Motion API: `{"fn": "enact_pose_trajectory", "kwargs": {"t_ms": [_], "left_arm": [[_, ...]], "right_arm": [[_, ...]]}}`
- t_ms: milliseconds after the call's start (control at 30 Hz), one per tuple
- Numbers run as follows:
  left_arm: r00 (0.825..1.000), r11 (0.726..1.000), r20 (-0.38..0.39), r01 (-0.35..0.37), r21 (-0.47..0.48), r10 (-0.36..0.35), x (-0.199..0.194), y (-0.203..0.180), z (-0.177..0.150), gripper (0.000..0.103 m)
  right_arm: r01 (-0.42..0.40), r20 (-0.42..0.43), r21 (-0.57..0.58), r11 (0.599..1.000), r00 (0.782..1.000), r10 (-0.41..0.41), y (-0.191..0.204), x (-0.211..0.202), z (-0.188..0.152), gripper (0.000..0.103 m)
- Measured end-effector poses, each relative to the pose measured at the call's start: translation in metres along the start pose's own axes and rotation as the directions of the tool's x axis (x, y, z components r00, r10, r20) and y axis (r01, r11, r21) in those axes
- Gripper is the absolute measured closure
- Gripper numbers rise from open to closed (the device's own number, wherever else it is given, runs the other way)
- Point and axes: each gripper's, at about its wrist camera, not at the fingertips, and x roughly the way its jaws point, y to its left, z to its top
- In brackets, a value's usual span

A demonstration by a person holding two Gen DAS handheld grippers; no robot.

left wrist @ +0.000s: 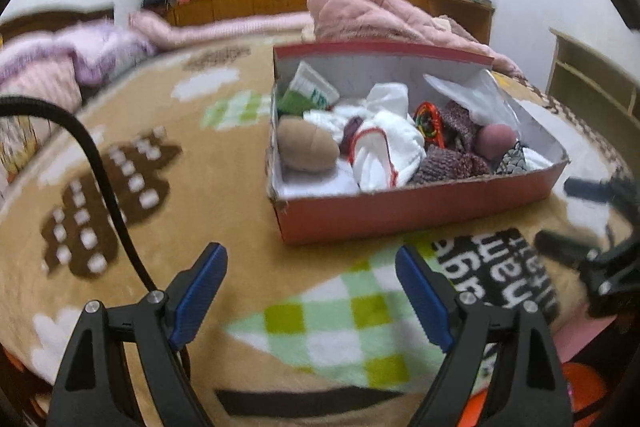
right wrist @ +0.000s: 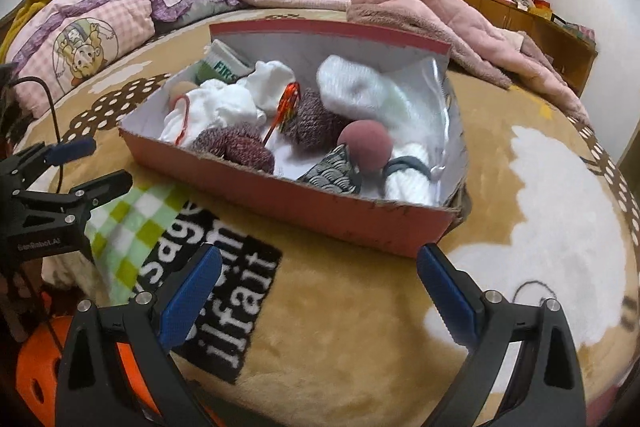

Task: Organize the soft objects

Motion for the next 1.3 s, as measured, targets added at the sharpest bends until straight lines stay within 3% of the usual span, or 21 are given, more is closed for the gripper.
{"fn": "enact_pose_trajectory", "kwargs": {"t_ms": [67,200,533,667,767,1300], "left_arm": [[0.998,0.998,-0.057,0.026,-0.064,-0.030,0.005,0.003,0.000,0.014],[0.992,0.994,-0.125,0.005,-0.109,-0.019,0.015,0.002,-0.001,0.014],[0.988,0.994,-0.152,-0.020,-0.105,0.004,0.021,0.000,-0.003,0.010],[0.979,0.997,-0.203,-0.035,-0.067,0.020,0.033,-0.007,-0.004,0.006],[0.976,0.996,-0.215,-0.048,-0.071,0.032,0.038,-0.009,-0.004,0.000],[0.973,0.992,-0.227,-0.077,-0.104,0.052,0.046,-0.012,0.001,0.000]], "right_arm": [[-0.001,-0.003,0.004,1.000,1.000,0.001,0.002,0.002,0.000,0.003],[-0.007,-0.034,0.056,0.998,0.999,0.008,0.001,0.010,0.001,0.003],[0.023,-0.119,0.126,0.992,0.993,-0.008,-0.008,0.032,-0.006,0.003],[0.065,-0.128,0.063,0.996,0.990,-0.057,0.000,0.039,-0.005,0.000],[0.056,-0.119,0.068,0.996,0.992,-0.048,-0.002,0.045,-0.001,0.000],[0.078,-0.142,0.095,0.992,0.988,-0.064,-0.002,0.048,0.004,0.000]]}}
